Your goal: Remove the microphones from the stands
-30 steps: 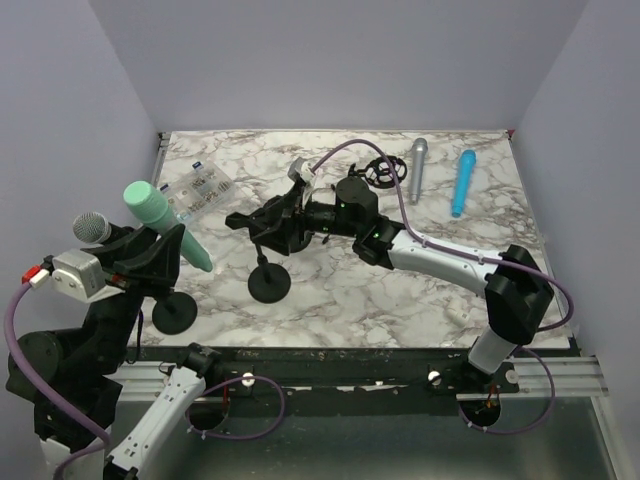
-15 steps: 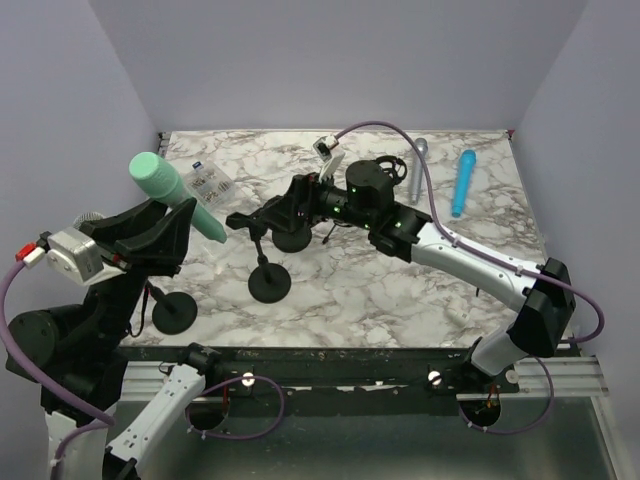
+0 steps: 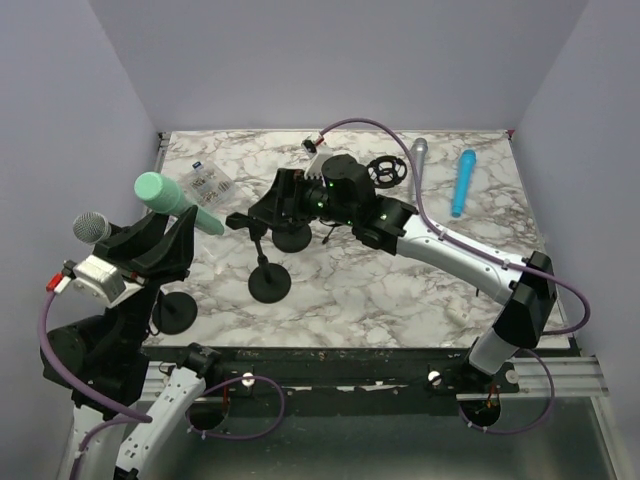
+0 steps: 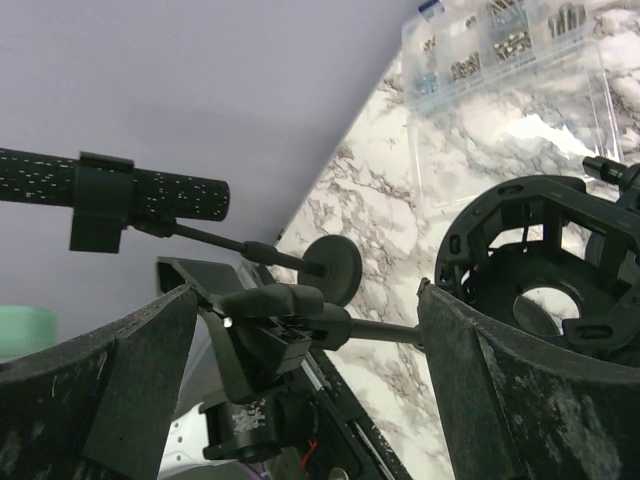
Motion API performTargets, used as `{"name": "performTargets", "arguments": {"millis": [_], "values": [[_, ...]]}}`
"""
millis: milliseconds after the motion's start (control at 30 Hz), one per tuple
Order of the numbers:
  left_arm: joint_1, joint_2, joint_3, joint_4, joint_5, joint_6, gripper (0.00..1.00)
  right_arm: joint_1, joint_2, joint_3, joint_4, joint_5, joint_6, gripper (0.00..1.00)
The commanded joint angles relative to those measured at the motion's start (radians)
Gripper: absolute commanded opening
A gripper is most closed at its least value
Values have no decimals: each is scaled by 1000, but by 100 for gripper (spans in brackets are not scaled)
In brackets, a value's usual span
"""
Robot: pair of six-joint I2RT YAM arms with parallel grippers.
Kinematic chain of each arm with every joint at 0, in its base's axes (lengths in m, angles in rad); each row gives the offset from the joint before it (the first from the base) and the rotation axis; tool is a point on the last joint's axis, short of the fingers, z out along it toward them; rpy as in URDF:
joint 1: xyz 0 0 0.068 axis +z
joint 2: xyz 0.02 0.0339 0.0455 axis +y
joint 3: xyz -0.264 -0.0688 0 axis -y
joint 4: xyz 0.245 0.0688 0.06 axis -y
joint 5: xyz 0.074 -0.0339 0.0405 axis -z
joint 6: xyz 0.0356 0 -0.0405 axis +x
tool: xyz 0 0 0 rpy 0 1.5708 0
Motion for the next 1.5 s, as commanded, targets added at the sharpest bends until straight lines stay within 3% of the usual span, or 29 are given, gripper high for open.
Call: {"name": "performTargets", "arguments": {"millis": [0, 667, 1000, 1467], "values": [[-2, -71, -47, 134, -51, 48, 0, 13, 44, 43, -54, 28, 12, 91], [-1, -170, -175, 184, -79, 74, 0, 55, 39, -53, -142, 142, -27, 88], [-1, -198, -230, 215, -107, 84, 0, 73, 40, -115, -119, 144, 37, 69], [-2, -212, -248, 226, -112, 112, 0, 96, 74, -216, -87, 149, 56, 66]]}}
